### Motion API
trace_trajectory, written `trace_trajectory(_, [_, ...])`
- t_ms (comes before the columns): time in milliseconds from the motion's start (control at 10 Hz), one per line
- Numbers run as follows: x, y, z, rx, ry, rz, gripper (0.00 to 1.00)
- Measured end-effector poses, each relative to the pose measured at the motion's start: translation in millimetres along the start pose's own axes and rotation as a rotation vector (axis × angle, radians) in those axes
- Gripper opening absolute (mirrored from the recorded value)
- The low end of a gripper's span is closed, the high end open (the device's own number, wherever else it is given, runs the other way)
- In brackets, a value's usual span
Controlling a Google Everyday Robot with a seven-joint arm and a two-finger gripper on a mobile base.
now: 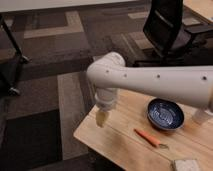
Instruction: Place the pepper in the ceramic bowl
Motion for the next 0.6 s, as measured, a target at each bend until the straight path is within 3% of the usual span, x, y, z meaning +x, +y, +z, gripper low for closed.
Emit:
trace_trajectory(400, [82,-14,27,0.007,0.015,-0.023,0.65])
trace_trajectory(600, [90,-17,30,0.009,0.020,-0.018,0.65])
